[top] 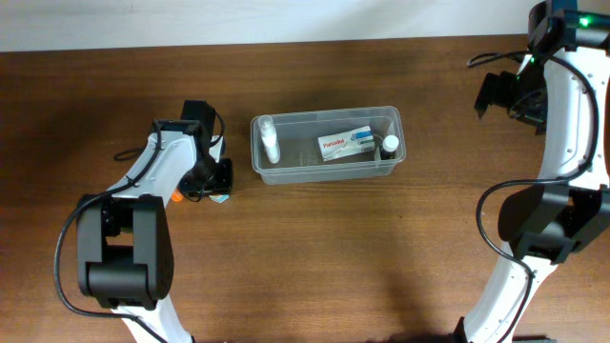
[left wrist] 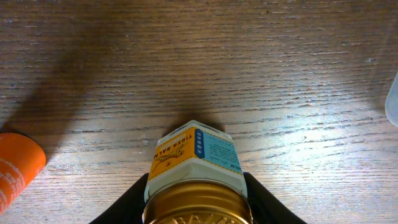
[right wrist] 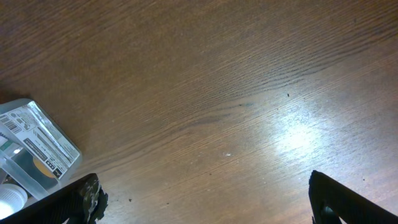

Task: Pack container
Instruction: 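Lift the jar and carry it right over the container, then lower the Tiger Balm jar into the container's left-center area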

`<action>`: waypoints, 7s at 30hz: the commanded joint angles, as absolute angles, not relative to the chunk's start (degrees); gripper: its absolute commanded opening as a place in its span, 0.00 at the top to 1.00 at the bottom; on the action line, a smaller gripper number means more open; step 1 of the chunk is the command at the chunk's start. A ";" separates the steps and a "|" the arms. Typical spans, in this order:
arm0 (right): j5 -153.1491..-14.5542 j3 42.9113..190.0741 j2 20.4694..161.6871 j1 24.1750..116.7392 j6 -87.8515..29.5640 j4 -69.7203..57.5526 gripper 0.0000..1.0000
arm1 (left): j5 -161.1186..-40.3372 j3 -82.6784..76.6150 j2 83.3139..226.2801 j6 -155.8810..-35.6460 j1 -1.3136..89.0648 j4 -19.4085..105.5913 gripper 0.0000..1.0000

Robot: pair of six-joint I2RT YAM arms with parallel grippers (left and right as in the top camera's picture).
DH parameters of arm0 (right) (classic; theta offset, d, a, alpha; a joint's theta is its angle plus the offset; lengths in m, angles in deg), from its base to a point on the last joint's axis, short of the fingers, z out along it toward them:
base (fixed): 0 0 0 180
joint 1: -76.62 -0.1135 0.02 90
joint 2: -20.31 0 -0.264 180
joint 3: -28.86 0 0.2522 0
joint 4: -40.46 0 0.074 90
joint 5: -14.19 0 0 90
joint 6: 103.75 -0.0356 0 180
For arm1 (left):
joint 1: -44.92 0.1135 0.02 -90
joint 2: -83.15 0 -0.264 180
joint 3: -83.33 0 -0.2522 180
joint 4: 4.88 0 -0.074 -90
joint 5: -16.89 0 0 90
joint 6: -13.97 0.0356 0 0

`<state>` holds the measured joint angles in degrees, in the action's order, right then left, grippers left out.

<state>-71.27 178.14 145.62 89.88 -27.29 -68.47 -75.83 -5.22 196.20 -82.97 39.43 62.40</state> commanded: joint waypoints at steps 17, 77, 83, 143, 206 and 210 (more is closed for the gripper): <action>-70.62 178.16 145.45 90.20 -27.74 -68.45 0.01 | -75.61 14.48 196.49 -83.03 39.58 72.50 0.64; -70.62 178.16 145.45 90.20 -27.74 -68.45 0.02 | -74.78 48.99 214.76 -83.51 13.46 92.76 0.65; -70.62 178.16 145.45 90.20 -27.74 -68.47 0.02 | -74.78 48.86 217.47 -83.51 13.46 91.52 0.65; -70.62 178.16 145.45 90.20 -27.74 -68.45 0.02 | -71.79 48.38 218.48 -83.51 13.57 86.23 0.64; -70.62 178.16 145.45 90.20 -27.74 -68.45 0.02 | -70.50 48.38 225.76 -83.51 13.68 86.40 0.64; -70.62 178.16 145.45 90.20 -27.74 -68.45 0.02 | -70.50 48.40 225.76 -83.51 13.68 86.25 0.64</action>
<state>-71.27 178.14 145.62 89.88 -27.29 -68.47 -70.89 48.07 225.14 -83.01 13.51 86.18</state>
